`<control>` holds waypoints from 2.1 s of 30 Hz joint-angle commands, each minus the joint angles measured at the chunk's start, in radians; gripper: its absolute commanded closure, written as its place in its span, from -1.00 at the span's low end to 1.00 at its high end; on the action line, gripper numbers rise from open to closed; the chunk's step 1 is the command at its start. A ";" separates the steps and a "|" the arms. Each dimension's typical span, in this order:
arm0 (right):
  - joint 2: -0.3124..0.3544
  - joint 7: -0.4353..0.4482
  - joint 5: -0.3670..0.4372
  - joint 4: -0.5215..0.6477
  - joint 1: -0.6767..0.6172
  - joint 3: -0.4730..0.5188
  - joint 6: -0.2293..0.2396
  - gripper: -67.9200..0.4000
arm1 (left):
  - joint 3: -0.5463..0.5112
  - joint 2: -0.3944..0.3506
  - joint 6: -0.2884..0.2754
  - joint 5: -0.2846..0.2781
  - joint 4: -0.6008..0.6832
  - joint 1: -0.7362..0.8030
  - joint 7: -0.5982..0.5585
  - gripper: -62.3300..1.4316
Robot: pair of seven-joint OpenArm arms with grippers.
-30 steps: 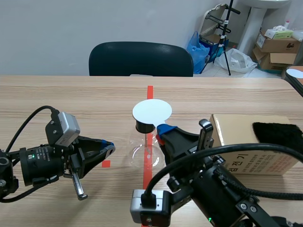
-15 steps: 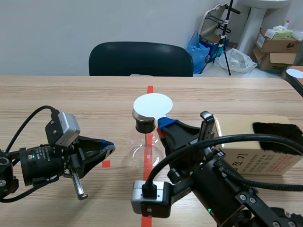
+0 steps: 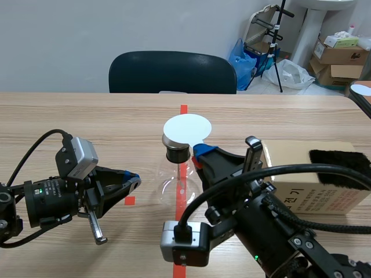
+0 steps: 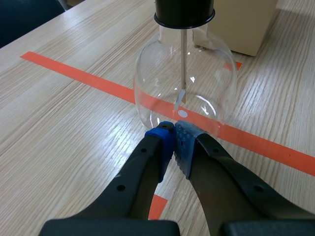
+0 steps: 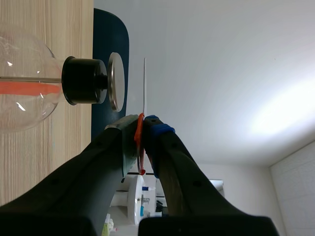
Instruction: Do the electroscope experiment
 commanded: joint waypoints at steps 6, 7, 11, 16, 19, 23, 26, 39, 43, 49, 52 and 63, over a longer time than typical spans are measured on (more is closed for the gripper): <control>0.008 -0.010 0.000 0.007 0.014 0.008 -0.010 0.96 | -0.006 0.005 0.002 -0.012 0.012 -0.003 -0.014 0.86; 0.011 -0.018 0.000 0.007 0.014 0.008 -0.010 0.96 | -0.006 0.005 0.002 -0.012 0.012 -0.003 -0.014 0.86; 0.014 -0.080 0.000 0.007 0.014 0.008 -0.010 0.96 | -0.006 0.005 0.002 -0.009 0.012 -0.003 -0.014 0.86; 0.014 -0.197 0.000 0.007 0.014 0.008 -0.010 0.96 | -0.006 0.005 0.002 -0.009 0.012 -0.003 -0.014 0.86; 0.014 -0.277 0.000 0.007 0.014 0.008 -0.010 0.96 | -0.006 0.005 0.002 -0.009 0.012 -0.003 -0.014 0.86; 0.014 -0.384 0.000 0.007 0.014 0.008 -0.010 0.96 | -0.006 0.005 0.002 -0.009 0.012 -0.003 -0.014 0.86; 0.014 -0.454 0.000 0.007 0.014 0.008 -0.010 0.96 | -0.006 0.005 0.002 -0.009 0.012 -0.003 -0.014 0.86; 0.014 -0.620 -0.013 0.007 0.014 0.008 -0.010 0.96 | -0.006 0.005 0.002 -0.009 0.012 -0.003 -0.014 0.86; 0.014 -0.622 -0.016 0.007 0.014 0.008 -0.010 0.96 | -0.006 0.005 0.002 -0.009 0.012 -0.003 -0.014 0.86; 0.014 -0.621 -0.016 0.007 0.014 0.008 -0.010 0.96 | -0.006 0.005 0.002 -0.009 0.012 -0.003 -0.014 0.86; 0.014 -0.621 -0.016 0.007 0.014 0.008 -0.010 0.96 | -0.006 0.005 0.002 -0.009 0.012 -0.003 -0.014 0.86; 0.014 -0.562 -0.015 0.007 0.014 0.008 -0.010 0.96 | -0.006 0.005 0.002 -0.009 0.012 -0.003 -0.014 0.86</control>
